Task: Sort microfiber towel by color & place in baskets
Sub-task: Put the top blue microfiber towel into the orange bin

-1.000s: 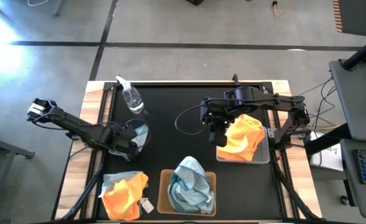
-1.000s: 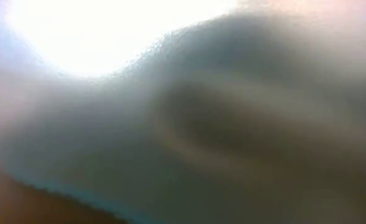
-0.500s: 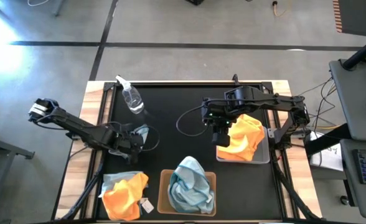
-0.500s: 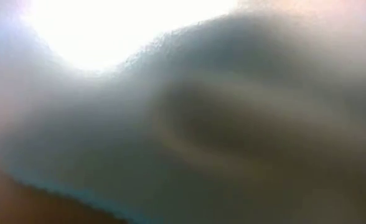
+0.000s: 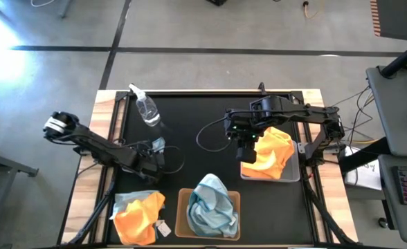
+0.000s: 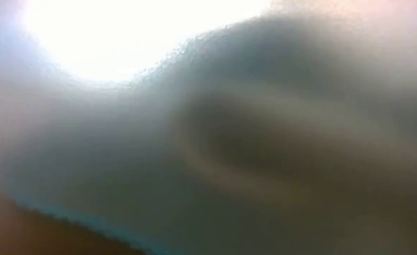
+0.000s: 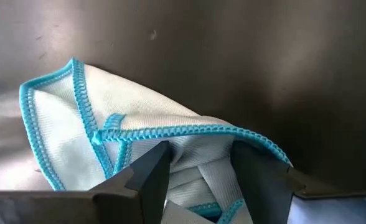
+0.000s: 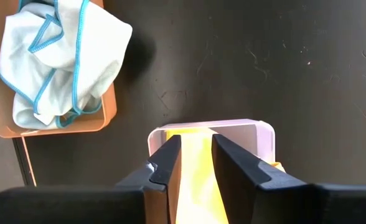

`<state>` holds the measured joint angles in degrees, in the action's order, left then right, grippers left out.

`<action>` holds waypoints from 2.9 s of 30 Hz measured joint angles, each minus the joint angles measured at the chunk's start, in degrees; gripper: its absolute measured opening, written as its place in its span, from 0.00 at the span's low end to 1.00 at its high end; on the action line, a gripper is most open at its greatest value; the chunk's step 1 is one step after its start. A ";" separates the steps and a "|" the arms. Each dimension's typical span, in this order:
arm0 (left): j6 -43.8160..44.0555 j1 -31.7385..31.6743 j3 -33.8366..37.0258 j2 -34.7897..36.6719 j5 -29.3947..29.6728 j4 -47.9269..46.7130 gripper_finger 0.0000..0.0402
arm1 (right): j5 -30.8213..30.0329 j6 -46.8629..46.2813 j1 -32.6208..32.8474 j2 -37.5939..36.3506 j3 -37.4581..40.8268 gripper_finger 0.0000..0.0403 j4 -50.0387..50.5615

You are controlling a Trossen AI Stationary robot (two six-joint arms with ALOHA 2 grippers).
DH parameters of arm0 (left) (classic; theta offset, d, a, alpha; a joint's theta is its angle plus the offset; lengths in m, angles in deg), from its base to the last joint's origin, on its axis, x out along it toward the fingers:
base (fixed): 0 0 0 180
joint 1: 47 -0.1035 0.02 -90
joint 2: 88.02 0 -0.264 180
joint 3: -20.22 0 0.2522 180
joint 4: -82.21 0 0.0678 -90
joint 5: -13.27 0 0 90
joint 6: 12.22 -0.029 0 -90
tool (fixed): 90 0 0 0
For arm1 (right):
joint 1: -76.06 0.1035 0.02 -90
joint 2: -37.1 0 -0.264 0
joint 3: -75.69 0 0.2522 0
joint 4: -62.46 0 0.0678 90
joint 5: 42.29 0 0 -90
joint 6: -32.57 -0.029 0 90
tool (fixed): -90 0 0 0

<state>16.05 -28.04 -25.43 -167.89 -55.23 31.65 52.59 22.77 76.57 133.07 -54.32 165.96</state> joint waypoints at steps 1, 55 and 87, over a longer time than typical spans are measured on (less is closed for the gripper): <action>0.82 -0.01 -0.09 -0.36 0.19 0.02 0.41 | 0.00 0.00 0.00 0.00 0.00 0.20 0.00; -3.80 0.08 -50.80 1.07 -5.58 -32.89 0.00 | -0.42 -9.74 0.09 -0.16 0.00 0.18 -0.67; -6.55 4.46 -100.13 -14.99 -8.87 -23.58 0.00 | -0.43 0.90 5.97 -15.87 6.12 0.17 -16.79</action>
<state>9.50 -23.57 -125.56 -182.88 -64.10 8.07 52.16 23.67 82.54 117.20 -48.20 149.17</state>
